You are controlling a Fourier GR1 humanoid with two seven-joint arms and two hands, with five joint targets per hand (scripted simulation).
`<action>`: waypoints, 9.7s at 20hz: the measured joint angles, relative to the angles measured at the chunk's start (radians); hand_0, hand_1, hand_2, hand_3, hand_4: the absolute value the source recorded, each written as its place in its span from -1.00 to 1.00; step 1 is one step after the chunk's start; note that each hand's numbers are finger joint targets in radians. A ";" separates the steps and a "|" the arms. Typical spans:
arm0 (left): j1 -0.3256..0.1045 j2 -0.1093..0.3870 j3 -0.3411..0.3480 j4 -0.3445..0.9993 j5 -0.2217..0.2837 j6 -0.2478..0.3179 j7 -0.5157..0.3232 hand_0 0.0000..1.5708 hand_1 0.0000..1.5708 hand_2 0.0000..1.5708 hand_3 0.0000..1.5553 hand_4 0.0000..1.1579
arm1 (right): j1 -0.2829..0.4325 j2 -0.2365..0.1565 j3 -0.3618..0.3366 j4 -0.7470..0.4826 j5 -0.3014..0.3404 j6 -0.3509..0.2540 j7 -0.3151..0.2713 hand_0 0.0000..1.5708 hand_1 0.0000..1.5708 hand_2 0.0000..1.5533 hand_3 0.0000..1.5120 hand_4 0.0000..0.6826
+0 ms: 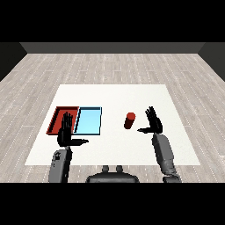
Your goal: Pick the red can and put it in the red box
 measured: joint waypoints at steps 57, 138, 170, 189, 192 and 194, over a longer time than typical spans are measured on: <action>0.010 -0.002 -0.003 -0.032 0.032 -0.017 0.017 -1.00 -1.00 -1.00 -1.00 -1.00 | -0.290 0.116 0.051 0.468 -0.015 -0.113 -0.115 -1.00 -1.00 -1.00 -1.00 -1.00; -0.219 -0.042 -0.398 0.095 -0.067 0.254 0.273 -1.00 -1.00 -1.00 -1.00 -1.00 | -0.059 0.140 0.541 -0.479 0.098 -0.703 0.119 0.85 0.85 0.86 0.85 0.90; -0.353 -0.041 -0.577 0.354 0.163 0.362 0.152 -1.00 -1.00 -1.00 -1.00 -1.00 | -0.052 0.140 0.698 -0.509 -0.019 -0.766 0.038 0.94 0.94 0.87 0.86 0.90; -0.391 -0.024 -0.606 0.388 0.264 0.613 0.138 1.00 1.00 0.98 0.89 0.95 | -0.118 0.131 0.747 -0.452 -0.052 -0.826 0.026 0.89 0.89 0.86 0.84 0.89; -0.390 -0.024 -0.612 0.376 0.253 0.651 0.127 1.00 1.00 0.99 0.90 0.96 | -0.115 0.132 0.745 -0.471 -0.040 -0.833 0.046 0.91 0.91 0.86 0.84 0.89; -0.396 -0.029 -0.618 0.403 0.266 0.664 0.086 1.00 1.00 1.00 0.92 0.97 | -0.097 0.136 0.726 -0.470 -0.046 -0.797 0.034 0.90 0.90 0.85 0.83 0.74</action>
